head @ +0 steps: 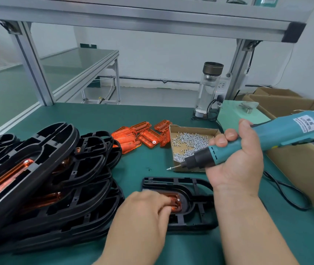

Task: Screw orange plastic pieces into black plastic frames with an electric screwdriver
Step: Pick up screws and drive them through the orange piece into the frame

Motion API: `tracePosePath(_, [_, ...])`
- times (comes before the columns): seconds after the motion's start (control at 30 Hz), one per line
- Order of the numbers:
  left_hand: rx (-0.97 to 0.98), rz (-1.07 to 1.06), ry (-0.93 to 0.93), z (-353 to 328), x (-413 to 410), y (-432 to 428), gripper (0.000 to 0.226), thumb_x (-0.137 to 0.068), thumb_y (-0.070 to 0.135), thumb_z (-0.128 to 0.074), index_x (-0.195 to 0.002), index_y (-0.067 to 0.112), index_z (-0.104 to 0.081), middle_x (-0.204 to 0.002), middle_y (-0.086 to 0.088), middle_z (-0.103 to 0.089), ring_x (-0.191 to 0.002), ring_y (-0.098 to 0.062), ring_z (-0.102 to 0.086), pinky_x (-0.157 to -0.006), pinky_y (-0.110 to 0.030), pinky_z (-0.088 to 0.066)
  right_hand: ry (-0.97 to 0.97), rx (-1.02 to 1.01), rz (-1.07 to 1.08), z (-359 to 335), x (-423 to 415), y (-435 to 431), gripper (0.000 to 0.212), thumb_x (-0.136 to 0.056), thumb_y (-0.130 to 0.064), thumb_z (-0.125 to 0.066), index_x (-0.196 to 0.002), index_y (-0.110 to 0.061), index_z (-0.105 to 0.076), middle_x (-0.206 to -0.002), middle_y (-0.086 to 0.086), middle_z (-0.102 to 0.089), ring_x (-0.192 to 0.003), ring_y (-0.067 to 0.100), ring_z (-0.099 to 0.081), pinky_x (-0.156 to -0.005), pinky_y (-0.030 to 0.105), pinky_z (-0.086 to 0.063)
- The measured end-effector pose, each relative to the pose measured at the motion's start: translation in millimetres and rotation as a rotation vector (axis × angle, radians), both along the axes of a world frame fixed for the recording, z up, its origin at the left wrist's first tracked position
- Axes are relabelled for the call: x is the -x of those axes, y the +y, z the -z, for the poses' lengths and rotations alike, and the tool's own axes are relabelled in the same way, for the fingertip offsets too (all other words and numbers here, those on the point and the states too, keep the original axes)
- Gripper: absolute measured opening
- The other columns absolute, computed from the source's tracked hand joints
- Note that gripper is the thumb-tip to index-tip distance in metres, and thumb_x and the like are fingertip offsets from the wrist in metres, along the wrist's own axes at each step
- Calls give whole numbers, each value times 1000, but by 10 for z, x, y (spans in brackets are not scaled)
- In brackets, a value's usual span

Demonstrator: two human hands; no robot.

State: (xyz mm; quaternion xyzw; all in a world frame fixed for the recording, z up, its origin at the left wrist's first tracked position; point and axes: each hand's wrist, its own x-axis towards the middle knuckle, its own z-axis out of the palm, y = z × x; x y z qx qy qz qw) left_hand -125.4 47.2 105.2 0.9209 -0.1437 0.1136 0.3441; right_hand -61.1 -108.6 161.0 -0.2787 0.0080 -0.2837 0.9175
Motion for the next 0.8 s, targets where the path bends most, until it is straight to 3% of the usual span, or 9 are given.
tracePosePath(0.07, [-277, 110, -3, 8, 56, 6, 18, -81, 42, -65, -95, 33, -69, -96, 20, -64, -90, -1, -56, -82, -17, -46, 26, 21, 1, -9, 1, 34, 17, -96, -16, -56, -81, -23, -52, -58, -7, -45, -45, 9, -43, -52, 20, -39])
tracePosePath(0.13, [-305, 170, -88, 21, 85, -15, 23, -54, 36, -87, -71, 28, -73, -73, 16, -66, -68, -8, -63, -60, -26, -56, 51, 42, 0, 3, 15, 85, 18, -95, -14, -57, -80, -23, -54, -57, -6, -45, -44, 9, -42, -49, 19, -40])
tracePosePath(0.17, [-314, 186, -71, -2, 98, -31, 25, -56, 37, -87, -75, 27, -73, -75, 16, -67, -70, -10, -64, -62, -27, -57, 67, 53, 1, 21, 26, 109, 19, -95, -13, -57, -79, -23, -54, -57, -5, -45, -44, 9, -42, -48, 18, -39])
tracePosePath(0.27, [-340, 148, -11, 14, 79, -72, 39, -91, 47, -49, -125, 29, -51, -123, 15, -51, -118, -12, -40, -101, -26, -37, 109, 94, 2, 83, 50, 166, 19, -95, -11, -56, -79, -22, -55, -56, -4, -44, -43, 10, -43, -47, 20, -38])
tracePosePath(0.33, [-441, 95, -13, 31, 62, -105, 36, -97, 38, -41, -131, 28, -41, -130, 13, -43, -122, -13, -31, -103, -27, -32, 123, 119, 3, 108, 55, 199, 20, -95, -10, -57, -78, -21, -55, -58, -3, -44, -43, 10, -43, -47, 21, -38])
tracePosePath(0.4, [-461, 73, 2, 22, 76, -126, 30, -91, 30, -53, -120, 25, -51, -119, 10, -52, -115, -14, -41, -93, -27, -43, 127, 150, -8, 127, 57, 231, 21, -94, -9, -57, -77, -21, -55, -57, -2, -44, -43, 11, -43, -46, 21, -39])
tracePosePath(0.47, [-436, 92, -33, 10, 107, -131, 36, -53, 30, -86, -84, 23, -69, -81, 9, -64, -81, -12, -61, -58, -22, -52, 125, 195, -23, 140, 65, 264, 21, -93, -8, -59, -77, -21, -57, -56, -3, -46, -43, 11, -43, -45, 21, -39])
tracePosePath(0.53, [-417, 123, -80, 51, 105, -132, 44, -22, 24, -91, -58, 23, -67, -53, 9, -57, -51, -11, -58, -35, -18, -43, 114, 247, -44, 142, 70, 299, 16, -87, -10, -63, -76, -21, -59, -55, -3, -46, -42, 11, -44, -45, 21, -40])
tracePosePath(0.8, [-442, 100, -179, 161, 107, -135, 44, -19, 21, -90, -57, 20, -69, -51, 9, -58, -48, -11, -57, -33, -15, -41, 96, 356, -47, 125, 71, 390, 10, -78, -15, -61, -85, -15, -55, -53, -2, -46, -41, 13, -43, -46, 23, -39])
